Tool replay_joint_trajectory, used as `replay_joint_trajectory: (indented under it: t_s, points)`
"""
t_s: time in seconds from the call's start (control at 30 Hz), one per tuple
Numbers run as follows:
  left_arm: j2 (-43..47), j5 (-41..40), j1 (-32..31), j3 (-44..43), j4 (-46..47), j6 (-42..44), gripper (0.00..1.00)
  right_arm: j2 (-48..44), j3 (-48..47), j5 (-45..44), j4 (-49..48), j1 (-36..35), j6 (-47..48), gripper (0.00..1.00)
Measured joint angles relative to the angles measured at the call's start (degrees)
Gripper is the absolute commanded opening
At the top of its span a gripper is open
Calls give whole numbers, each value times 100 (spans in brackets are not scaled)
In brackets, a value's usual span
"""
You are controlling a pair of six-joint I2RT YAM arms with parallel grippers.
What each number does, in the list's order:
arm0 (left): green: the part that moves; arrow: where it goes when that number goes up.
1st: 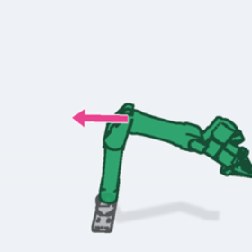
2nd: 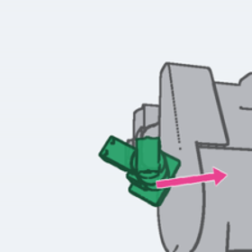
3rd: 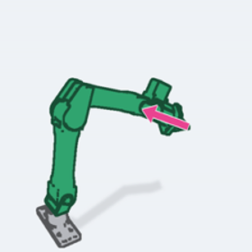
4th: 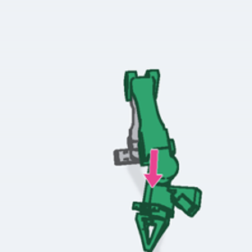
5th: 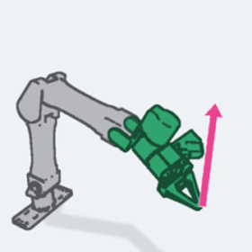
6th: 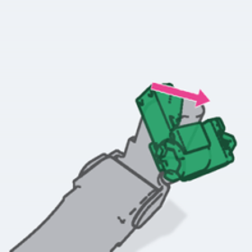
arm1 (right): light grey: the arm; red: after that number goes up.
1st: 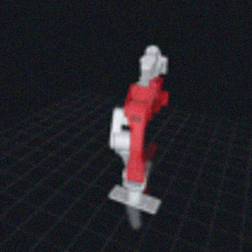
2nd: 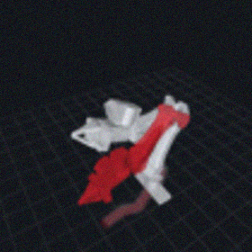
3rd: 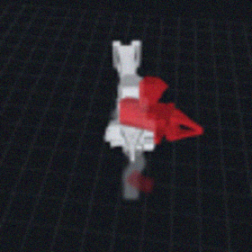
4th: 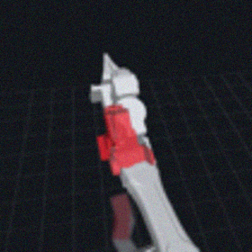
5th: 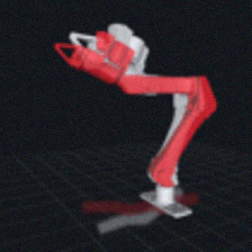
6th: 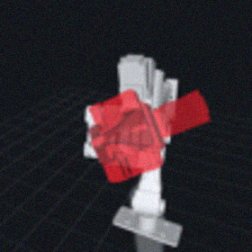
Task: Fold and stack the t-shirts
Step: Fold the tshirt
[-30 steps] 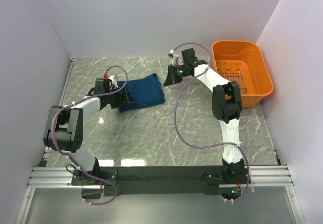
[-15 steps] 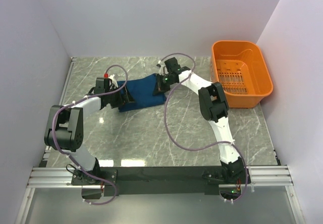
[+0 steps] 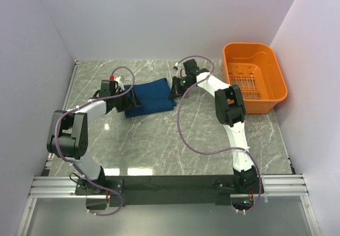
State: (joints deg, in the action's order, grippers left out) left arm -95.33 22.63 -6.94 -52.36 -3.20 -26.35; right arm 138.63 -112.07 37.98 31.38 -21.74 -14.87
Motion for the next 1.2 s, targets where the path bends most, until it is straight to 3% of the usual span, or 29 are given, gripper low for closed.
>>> replay_joint_trajectory:
  t_s: [0.2,0.4,0.77,1.2]
  points:
    - [295,55,59,-514,-94,-7,81,-59,-48,901,-162,208,162,7]
    - [142,284,208,-1161,107,-227,80,-55,-553,962,-660,225,-623,7]
    - [-1521,385,280,-2011,42,-636,80,389,-1038,81,-1397,-81,-2240,8]
    - [-2243,560,638,-2520,37,-901,80,704,-1556,-1766,-1093,-251,-2597,9]
